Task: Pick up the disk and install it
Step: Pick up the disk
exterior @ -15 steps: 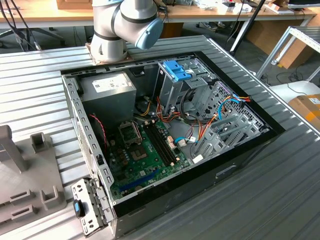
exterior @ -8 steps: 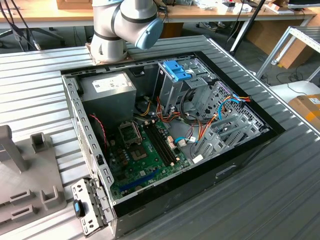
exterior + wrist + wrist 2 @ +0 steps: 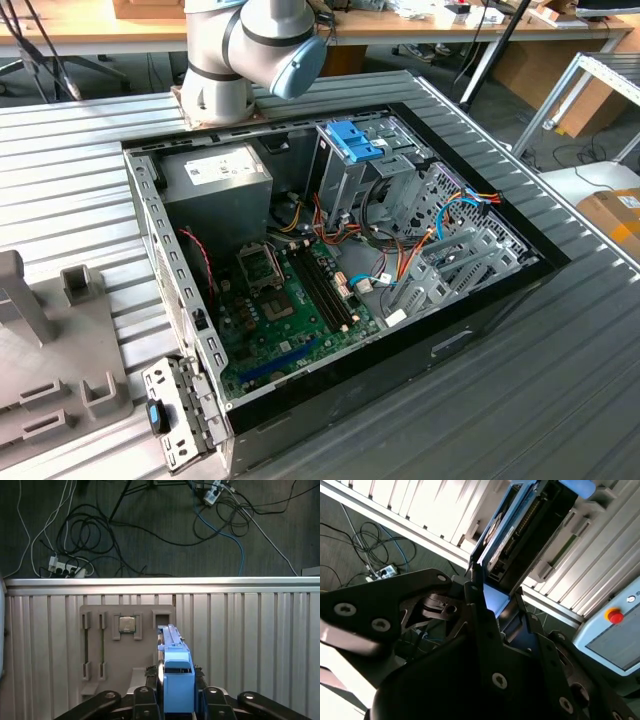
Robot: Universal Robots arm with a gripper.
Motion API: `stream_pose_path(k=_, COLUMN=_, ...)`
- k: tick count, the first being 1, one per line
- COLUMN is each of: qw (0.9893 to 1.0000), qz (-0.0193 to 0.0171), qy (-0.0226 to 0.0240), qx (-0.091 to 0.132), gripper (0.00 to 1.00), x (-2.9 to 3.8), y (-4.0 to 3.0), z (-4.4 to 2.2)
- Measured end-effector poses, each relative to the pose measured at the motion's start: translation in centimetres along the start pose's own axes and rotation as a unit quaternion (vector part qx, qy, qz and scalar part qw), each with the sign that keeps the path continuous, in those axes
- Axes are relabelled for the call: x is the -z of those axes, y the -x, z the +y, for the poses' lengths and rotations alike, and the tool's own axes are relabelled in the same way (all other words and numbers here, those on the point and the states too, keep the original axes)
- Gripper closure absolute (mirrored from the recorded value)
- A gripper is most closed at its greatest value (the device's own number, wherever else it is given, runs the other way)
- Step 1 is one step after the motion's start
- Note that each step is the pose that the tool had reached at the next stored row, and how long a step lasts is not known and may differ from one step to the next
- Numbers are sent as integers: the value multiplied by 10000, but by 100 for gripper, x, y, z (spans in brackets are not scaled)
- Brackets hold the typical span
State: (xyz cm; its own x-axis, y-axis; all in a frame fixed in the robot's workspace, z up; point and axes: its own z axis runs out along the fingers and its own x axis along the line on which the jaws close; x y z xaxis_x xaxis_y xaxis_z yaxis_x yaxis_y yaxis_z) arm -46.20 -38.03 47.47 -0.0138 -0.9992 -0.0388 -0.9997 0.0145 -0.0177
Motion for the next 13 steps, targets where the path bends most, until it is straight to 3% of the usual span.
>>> stream_pose_path(k=9, qw=10000, qz=0, qy=0, qx=0, gripper=64, x=319, y=12, z=-6)
stream_pose_path(k=13, qw=10000, qz=0, qy=0, qx=0, gripper=64, x=393, y=16, z=-7)
